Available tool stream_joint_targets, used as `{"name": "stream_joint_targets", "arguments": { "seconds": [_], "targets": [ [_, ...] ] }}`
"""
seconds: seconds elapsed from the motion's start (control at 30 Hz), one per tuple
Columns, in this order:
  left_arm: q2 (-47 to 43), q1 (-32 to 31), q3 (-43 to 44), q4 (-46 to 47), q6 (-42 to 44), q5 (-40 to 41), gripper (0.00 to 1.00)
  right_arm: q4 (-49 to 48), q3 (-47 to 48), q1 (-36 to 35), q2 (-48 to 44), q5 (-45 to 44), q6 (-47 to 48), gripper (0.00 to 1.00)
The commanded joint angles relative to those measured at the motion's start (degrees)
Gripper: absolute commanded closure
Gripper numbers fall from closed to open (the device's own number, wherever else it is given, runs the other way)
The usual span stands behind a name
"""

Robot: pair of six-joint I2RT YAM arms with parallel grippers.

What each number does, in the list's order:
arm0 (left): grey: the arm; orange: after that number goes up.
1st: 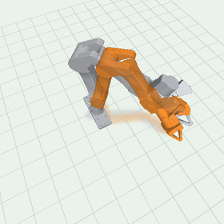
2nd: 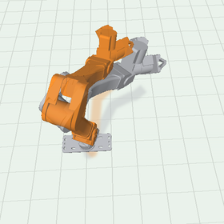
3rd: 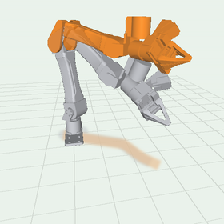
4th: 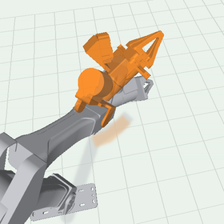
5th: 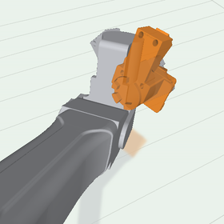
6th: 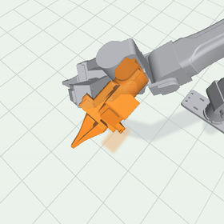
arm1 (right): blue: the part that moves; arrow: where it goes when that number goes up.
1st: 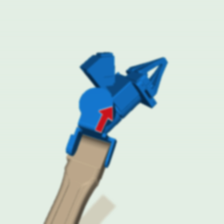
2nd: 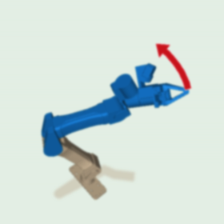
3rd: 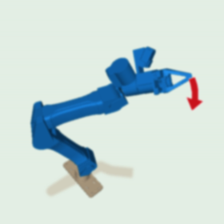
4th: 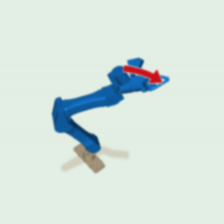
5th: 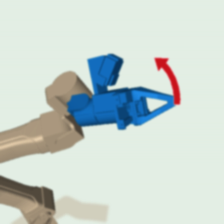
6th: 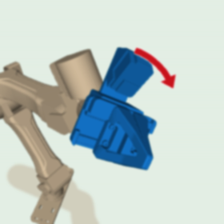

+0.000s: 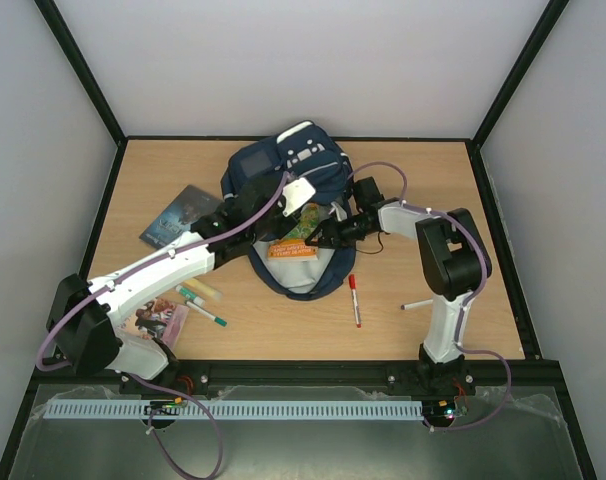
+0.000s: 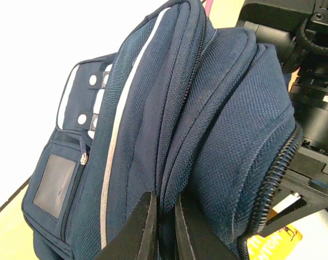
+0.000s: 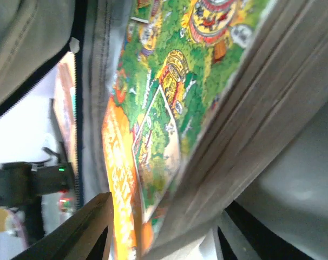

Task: Pack the student bag
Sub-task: Adjust the book in the student bag.

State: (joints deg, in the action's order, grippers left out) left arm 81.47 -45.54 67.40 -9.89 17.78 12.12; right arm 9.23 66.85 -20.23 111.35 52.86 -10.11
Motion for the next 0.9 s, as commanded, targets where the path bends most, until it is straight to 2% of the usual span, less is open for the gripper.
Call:
{"name": "stream_joint_targets", "arguments": {
  "seconds": [0.0, 0.1, 0.27, 0.43, 0.63, 0.77, 0.87],
  "targets": [
    [-4.17, 0.63, -0.97, 11.47, 0.06, -2.39, 0.98, 0.67, -0.01, 0.01, -2.83, -8.43, 1.23, 0.45],
    [-5.58, 1.33, -3.63, 13.61, -0.9, -3.07, 0.98, 5.19, -0.47, -0.03, -5.43, -10.74, 4.16, 0.37],
    [-8.7, 2.22, -8.22, 17.52, -2.16, -4.69, 0.98, 8.31, -5.1, -0.35, -13.74, -14.85, 8.97, 0.35],
    [-10.21, 2.3, -11.59, 20.13, -4.43, -6.69, 0.97, 12.22, -10.93, -3.93, -24.45, -19.61, 19.88, 0.34],
    [-12.04, 0.38, -12.29, 19.67, -5.39, -9.04, 0.97, 13.56, -19.89, -13.06, -38.51, -30.93, 31.33, 0.42],
    [-13.27, -0.98, -11.79, 17.83, -4.31, -8.9, 0.97, 9.91, -25.32, -22.01, -44.24, -45.69, 40.97, 0.5],
    [-15.1, -2.15, -12.85, 17.89, -2.86, -7.54, 0.98, 6.13, -27.78, -27.52, -43.97, -56.84, 48.81, 0.56]
  ]
}}
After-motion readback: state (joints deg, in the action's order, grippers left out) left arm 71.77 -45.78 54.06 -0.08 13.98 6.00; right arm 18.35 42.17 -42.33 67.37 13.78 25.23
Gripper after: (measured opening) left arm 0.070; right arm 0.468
